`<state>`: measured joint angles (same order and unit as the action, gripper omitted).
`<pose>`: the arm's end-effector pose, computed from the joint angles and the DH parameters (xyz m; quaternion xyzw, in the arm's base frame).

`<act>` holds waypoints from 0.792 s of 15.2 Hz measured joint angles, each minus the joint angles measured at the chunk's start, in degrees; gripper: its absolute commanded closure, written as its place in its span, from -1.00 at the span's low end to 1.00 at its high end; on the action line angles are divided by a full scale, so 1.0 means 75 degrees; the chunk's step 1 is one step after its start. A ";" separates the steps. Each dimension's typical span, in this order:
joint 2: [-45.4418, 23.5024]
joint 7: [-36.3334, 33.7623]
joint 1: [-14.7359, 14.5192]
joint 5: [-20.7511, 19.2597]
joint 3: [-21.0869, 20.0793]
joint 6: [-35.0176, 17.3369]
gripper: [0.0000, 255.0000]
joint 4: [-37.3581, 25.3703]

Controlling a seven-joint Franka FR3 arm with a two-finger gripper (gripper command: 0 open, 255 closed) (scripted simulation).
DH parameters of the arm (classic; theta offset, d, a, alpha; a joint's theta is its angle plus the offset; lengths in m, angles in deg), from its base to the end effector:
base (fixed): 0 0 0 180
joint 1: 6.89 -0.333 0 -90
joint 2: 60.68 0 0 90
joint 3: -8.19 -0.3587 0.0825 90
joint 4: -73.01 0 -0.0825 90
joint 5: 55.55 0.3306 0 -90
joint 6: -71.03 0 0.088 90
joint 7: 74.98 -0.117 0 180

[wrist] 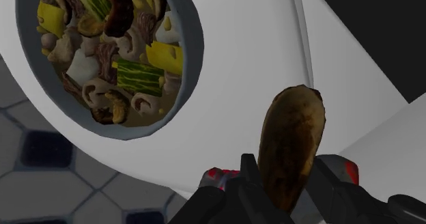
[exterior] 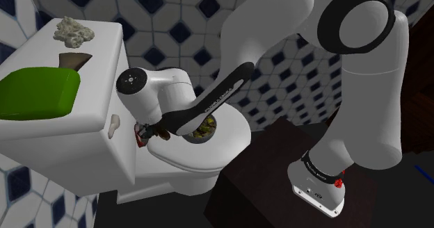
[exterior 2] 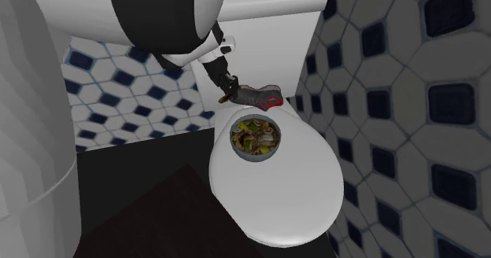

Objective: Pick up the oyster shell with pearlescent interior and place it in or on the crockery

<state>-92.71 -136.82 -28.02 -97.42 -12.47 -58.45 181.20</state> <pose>0.4820 0.3712 0.2808 0.9827 0.0595 0.0977 0.1460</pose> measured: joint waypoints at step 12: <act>0.0902 0.0577 0.0263 0.0579 -0.0303 0.0545 1.00 0.0174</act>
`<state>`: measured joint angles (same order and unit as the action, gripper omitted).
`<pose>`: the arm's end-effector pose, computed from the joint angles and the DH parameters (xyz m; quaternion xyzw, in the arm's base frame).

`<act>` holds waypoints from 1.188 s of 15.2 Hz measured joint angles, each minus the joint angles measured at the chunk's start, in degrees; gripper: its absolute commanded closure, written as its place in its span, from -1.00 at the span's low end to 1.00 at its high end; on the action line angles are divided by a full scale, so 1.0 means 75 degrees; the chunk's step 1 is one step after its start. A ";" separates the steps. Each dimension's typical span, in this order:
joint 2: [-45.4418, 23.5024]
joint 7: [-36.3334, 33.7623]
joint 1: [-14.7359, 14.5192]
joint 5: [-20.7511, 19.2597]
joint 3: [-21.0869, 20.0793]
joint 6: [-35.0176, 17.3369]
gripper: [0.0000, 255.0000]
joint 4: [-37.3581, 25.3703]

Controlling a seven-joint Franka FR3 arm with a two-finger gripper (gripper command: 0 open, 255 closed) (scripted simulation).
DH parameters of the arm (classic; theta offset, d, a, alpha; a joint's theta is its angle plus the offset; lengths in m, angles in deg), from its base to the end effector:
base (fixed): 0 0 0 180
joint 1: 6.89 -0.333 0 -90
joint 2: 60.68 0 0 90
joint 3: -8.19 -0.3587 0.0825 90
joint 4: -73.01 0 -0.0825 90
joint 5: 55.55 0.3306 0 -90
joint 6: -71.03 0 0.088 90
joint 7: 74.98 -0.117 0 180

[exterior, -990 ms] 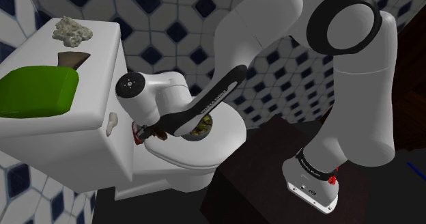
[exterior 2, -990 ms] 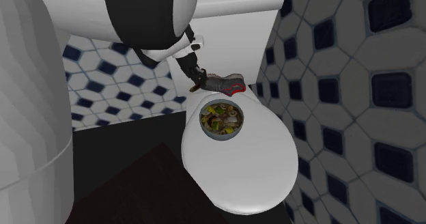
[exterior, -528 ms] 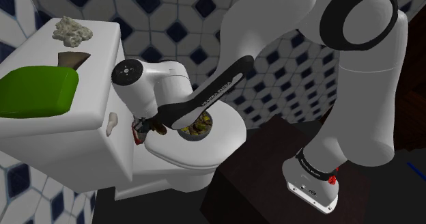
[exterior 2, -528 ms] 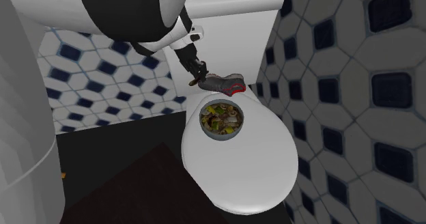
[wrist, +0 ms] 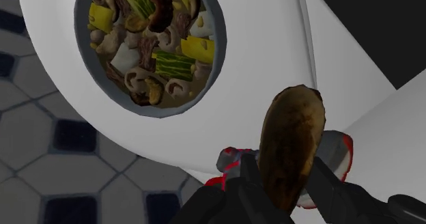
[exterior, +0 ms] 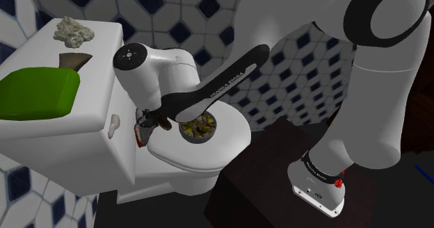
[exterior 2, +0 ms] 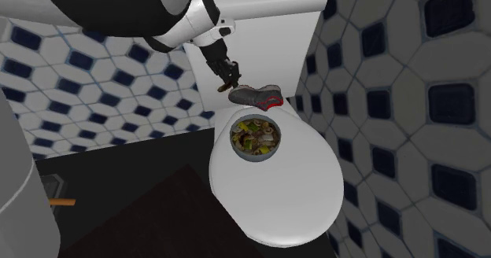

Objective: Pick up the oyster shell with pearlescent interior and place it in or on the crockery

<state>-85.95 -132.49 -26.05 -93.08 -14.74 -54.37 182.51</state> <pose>0.4732 0.3614 0.3384 0.9826 0.0598 0.0976 0.1460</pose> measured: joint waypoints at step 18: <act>0.2176 0.0813 0.1560 -0.0261 0.0548 -0.2298 1.00 0.3651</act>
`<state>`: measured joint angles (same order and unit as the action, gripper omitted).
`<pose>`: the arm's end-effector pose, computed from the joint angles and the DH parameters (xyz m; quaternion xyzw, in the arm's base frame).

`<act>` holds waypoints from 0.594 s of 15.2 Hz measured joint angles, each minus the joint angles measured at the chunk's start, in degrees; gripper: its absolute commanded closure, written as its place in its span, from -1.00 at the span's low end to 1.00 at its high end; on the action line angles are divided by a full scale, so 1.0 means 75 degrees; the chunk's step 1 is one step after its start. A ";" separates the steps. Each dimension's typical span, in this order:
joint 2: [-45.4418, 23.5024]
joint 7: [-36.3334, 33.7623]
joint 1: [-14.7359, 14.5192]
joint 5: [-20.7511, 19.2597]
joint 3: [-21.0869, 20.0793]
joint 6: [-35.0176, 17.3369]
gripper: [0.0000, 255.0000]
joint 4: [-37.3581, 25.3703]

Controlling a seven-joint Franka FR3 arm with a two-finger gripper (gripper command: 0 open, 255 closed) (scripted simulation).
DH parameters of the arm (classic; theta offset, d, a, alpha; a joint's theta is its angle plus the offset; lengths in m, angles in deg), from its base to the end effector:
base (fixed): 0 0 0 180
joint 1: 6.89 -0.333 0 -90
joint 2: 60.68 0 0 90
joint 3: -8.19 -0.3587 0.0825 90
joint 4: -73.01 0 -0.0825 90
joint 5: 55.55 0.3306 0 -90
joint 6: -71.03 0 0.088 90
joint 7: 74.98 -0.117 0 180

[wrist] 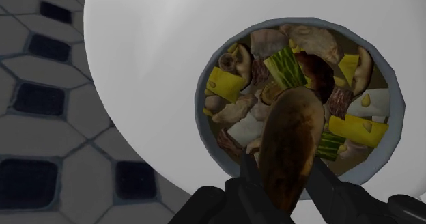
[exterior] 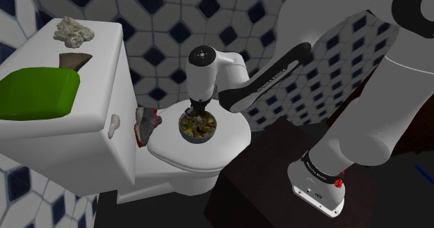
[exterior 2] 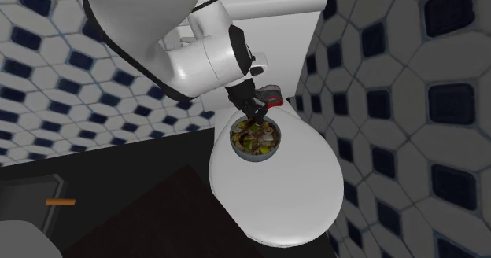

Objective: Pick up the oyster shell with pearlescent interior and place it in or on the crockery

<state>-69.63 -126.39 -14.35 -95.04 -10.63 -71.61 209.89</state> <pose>0.4250 0.2073 0.3296 0.9827 0.0597 0.0974 0.1461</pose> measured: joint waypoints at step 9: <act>-0.0886 -0.0933 -0.0176 -0.1014 0.0303 -0.0463 1.00 -0.0145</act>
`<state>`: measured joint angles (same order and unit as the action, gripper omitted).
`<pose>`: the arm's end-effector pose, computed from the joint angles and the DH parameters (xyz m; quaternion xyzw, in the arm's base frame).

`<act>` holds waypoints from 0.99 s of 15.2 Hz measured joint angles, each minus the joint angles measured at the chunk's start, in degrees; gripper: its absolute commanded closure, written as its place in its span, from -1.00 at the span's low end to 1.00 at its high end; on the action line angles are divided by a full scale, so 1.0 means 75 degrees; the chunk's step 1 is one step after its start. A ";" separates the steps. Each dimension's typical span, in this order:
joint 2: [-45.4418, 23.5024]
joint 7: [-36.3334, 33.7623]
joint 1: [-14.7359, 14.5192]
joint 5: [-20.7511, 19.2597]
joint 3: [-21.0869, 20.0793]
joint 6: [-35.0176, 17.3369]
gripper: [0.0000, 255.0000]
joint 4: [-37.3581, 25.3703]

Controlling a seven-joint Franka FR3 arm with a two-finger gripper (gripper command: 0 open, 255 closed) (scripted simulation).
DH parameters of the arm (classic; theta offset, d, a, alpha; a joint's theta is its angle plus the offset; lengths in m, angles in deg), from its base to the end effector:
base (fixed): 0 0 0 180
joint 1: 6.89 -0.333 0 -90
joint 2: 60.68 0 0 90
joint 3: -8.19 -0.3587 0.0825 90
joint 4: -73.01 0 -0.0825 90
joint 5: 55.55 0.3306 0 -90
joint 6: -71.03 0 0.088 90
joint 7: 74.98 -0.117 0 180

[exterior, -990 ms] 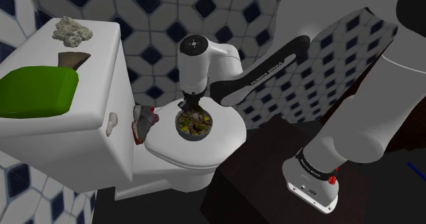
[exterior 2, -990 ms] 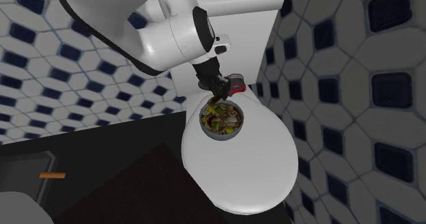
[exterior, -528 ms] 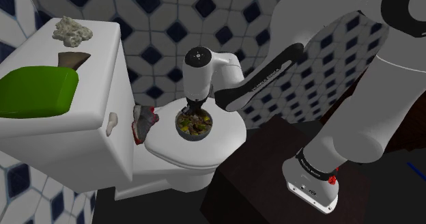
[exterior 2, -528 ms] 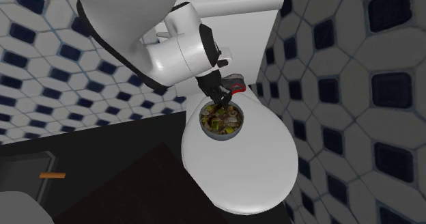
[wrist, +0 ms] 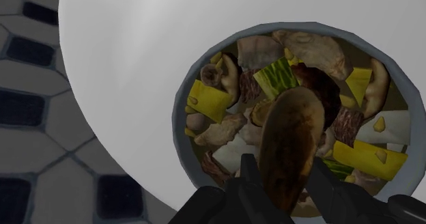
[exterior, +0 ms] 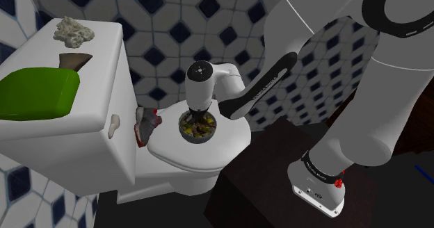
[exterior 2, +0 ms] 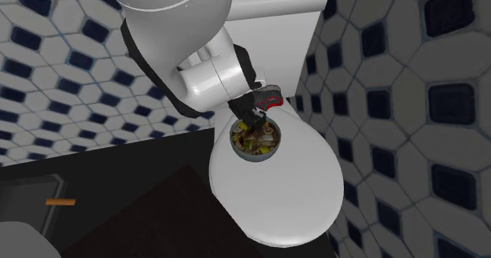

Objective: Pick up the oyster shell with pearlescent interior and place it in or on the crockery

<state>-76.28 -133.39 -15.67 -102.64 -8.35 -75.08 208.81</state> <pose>0.4336 0.2102 0.2855 0.9827 0.0596 0.0971 0.1461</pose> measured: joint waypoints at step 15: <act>0.0208 0.0130 -0.0002 0.0229 -0.0118 0.0129 -1.00 0.0049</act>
<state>-74.72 -132.42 -15.69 -100.92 -9.24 -74.11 209.17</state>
